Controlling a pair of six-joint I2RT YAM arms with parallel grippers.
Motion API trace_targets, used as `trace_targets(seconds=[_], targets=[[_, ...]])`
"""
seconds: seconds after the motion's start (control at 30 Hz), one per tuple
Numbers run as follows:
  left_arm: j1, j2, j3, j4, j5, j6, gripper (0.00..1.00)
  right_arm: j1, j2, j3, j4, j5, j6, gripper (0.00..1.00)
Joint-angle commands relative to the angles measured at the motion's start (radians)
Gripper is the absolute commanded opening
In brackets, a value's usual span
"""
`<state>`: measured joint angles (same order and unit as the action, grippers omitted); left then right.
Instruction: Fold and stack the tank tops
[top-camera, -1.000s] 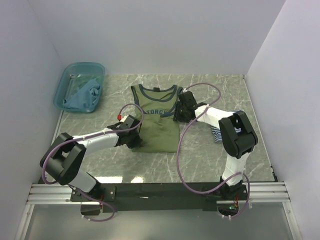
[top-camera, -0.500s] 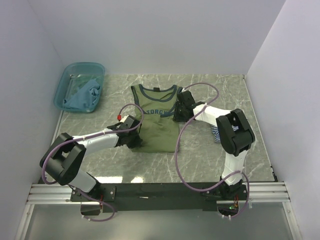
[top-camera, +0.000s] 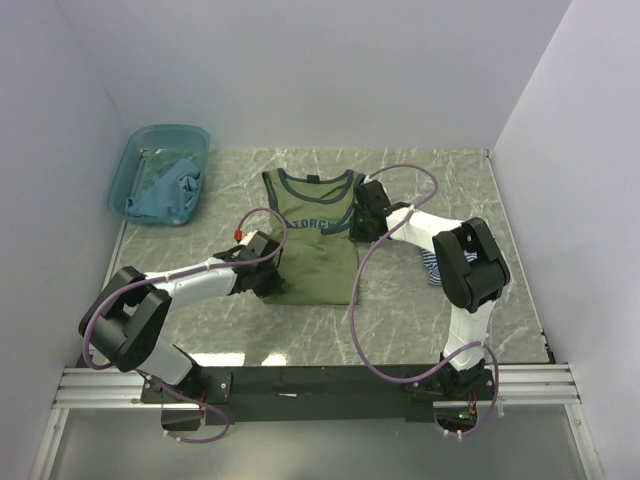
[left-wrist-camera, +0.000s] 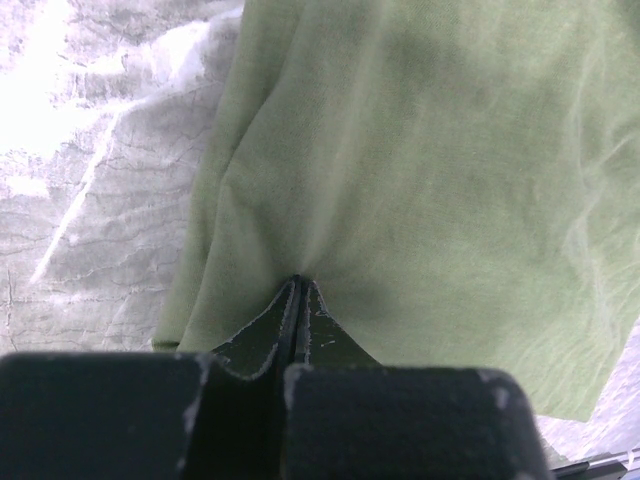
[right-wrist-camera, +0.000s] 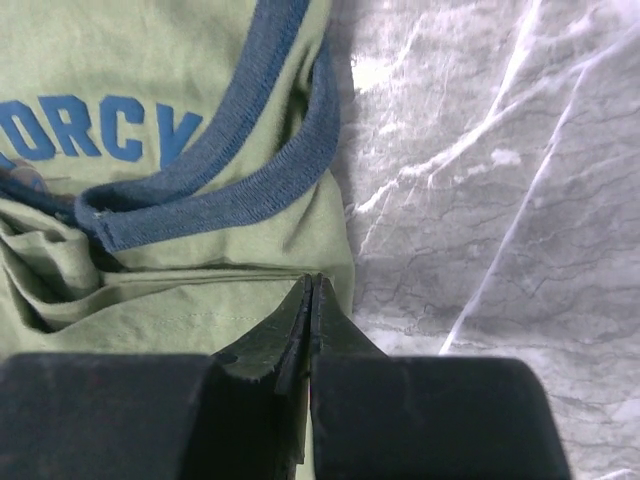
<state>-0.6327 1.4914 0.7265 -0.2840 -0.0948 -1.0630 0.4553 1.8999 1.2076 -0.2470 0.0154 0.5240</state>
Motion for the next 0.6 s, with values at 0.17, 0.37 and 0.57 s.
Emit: trace_targets(seconds=[0.17, 0.37, 0.57], targets=[[-0.005, 0.001, -0.036, -0.060, -0.019, 0.031, 0.00, -0.006, -0.035, 0.104, -0.025, 0.063, -0.035, 0.00], [-0.005, -0.003, -0.035, -0.067, -0.019, 0.035, 0.01, -0.007, 0.008, 0.112, -0.031, 0.084, -0.036, 0.00], [-0.005, -0.031, -0.032, -0.067, -0.003, 0.043, 0.02, -0.015, 0.022, 0.075, -0.021, 0.106, -0.036, 0.02]])
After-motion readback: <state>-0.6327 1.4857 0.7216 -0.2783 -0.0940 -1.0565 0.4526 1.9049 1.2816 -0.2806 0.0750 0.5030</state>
